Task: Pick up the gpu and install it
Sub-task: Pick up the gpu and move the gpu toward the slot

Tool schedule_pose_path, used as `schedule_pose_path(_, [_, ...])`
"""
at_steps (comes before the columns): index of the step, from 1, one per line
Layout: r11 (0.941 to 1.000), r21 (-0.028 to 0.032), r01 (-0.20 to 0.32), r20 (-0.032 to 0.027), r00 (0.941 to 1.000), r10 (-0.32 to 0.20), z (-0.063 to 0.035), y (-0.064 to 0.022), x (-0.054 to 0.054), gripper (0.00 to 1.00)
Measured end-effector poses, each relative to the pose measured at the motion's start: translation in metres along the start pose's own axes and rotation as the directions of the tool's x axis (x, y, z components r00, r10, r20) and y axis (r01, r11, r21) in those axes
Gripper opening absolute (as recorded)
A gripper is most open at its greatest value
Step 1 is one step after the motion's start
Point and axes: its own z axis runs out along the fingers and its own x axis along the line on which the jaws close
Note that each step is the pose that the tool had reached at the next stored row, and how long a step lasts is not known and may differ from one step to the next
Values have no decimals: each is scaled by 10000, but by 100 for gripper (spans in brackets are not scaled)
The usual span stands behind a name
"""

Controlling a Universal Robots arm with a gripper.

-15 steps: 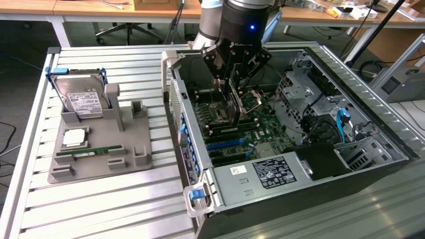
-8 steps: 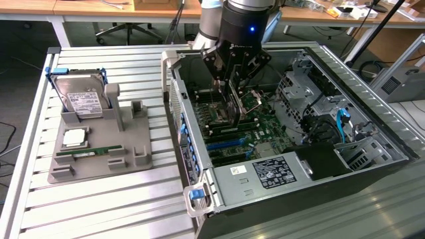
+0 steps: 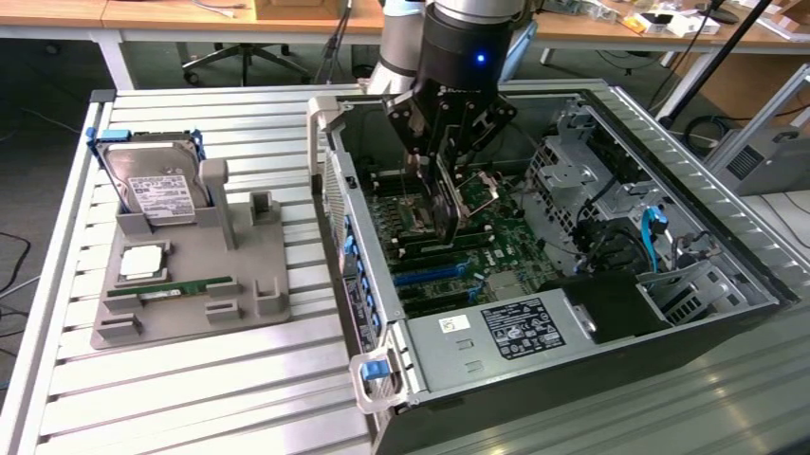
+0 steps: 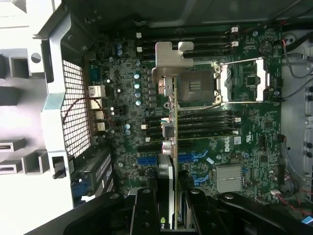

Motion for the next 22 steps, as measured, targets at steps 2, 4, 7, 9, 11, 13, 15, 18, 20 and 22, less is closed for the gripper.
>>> schedule_pose_path(2, [10000,3,1,0,10000,-1,10,0,-6,27])
schedule_pose_path(4, [10000,4,0,0,10000,0,22,0,-17,27])
schedule_pose_path(7, [10000,2,0,1,10000,0,39,2,-42,27])
schedule_pose_path(9, [10000,2,0,1,10000,0,49,4,-64,27])
schedule_pose_path(11, [10000,4,-1,1,10000,1,57,6,-86,27])
schedule_pose_path(13, [10000,3,0,1,10000,0,64,8,-110,27])
schedule_pose_path(15, [10000,4,1,0,10000,-1,71,12,-150,27])
schedule_pose_path(18, [10000,3,0,1,10000,0,74,15,-195,27])
schedule_pose_path(20, [10000,4,0,0,10000,0,74,17,-217,27])
schedule_pose_path(22, [10000,4,0,0,10000,0,75,18,-235,27])
